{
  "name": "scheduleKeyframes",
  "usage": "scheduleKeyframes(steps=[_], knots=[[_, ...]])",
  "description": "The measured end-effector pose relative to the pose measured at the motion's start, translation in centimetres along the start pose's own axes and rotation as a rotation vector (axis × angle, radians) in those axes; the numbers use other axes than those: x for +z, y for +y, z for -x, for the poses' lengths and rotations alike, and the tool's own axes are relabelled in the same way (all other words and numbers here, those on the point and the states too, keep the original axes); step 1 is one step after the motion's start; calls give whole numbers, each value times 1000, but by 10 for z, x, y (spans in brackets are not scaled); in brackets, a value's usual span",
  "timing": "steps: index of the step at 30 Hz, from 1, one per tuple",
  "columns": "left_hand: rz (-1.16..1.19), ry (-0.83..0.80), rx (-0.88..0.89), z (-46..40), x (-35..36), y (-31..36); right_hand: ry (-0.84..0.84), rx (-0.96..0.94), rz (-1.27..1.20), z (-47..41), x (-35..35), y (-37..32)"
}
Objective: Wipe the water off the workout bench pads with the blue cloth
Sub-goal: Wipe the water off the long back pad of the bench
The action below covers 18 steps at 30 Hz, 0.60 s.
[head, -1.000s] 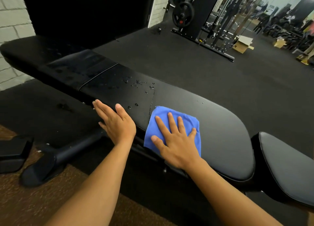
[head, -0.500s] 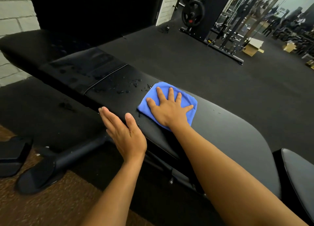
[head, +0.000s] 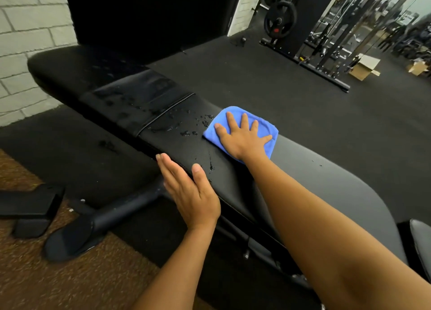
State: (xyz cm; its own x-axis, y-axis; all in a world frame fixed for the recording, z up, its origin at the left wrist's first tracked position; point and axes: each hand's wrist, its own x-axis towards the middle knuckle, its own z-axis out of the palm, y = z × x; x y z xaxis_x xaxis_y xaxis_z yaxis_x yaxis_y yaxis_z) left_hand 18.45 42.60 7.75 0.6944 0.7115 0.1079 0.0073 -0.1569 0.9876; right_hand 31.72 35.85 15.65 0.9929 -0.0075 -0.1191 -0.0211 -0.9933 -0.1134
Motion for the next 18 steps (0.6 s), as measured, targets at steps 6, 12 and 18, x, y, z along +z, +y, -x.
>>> scheduleKeyframes(steps=[6, 12, 18], knots=[[158, -45, -43, -3, -11, 0, -35, -106, 7, 56, 10, -3], [388, -16, -132, -6, -26, 13, -40, -168, 10, 106, 16, -7], [446, 30, -163, -9, -29, 18, -24, -229, 83, 135, 24, -10]])
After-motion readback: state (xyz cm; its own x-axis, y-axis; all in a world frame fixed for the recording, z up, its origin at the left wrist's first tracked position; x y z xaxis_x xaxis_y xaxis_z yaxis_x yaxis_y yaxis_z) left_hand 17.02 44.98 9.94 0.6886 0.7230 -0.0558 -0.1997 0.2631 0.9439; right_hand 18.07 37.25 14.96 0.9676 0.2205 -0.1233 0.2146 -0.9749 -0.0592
